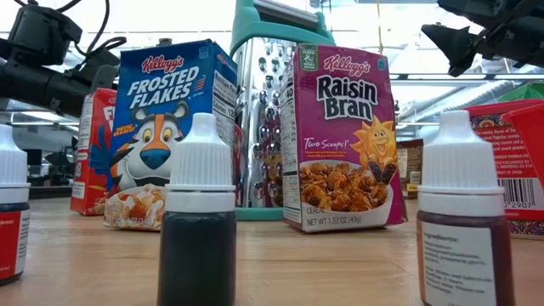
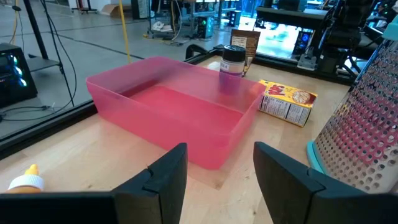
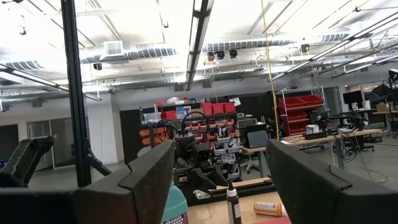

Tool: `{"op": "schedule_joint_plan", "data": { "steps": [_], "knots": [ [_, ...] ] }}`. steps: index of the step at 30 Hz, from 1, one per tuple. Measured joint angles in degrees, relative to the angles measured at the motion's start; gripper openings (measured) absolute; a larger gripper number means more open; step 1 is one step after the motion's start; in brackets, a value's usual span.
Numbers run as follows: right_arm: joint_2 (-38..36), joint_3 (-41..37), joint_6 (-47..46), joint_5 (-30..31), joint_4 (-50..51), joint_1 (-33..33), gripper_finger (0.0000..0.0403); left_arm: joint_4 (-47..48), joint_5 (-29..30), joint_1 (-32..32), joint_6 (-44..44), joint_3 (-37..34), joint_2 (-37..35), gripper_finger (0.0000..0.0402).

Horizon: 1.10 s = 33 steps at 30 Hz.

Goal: Pick & Place Kitchen Items
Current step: Put the green cereal box into the pink bin

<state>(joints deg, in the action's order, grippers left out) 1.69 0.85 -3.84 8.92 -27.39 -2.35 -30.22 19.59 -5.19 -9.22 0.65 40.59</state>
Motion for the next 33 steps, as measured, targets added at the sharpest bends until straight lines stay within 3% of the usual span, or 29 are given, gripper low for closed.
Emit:
{"op": "schedule_joint_plan", "data": {
  "steps": [20,25,27,30,33],
  "knots": [
    [0.00,0.00,-0.10,3.27,-1.96,0.00,0.0247,-0.02,0.02,0.00,-0.02,0.02,-0.02,0.0186],
    [-0.02,0.01,-3.98,2.90,-3.23,0.00,0.0247,-0.04,0.02,0.02,-0.01,0.02,0.00,0.0186],
    [-0.02,0.52,-7.86,-0.03,-2.46,0.03,0.0247,-0.05,0.02,0.00,-0.01,0.00,0.00,0.0186],
    [1.84,3.10,-10.24,-12.72,5.72,-0.15,0.0247,-0.09,0.02,0.02,-0.02,0.02,-0.02,0.0186],
    [4.16,6.53,-8.24,-14.74,15.17,-1.48,0.0247,-0.11,0.02,0.02,-0.02,0.01,-0.01,0.0186]
  ]
}}
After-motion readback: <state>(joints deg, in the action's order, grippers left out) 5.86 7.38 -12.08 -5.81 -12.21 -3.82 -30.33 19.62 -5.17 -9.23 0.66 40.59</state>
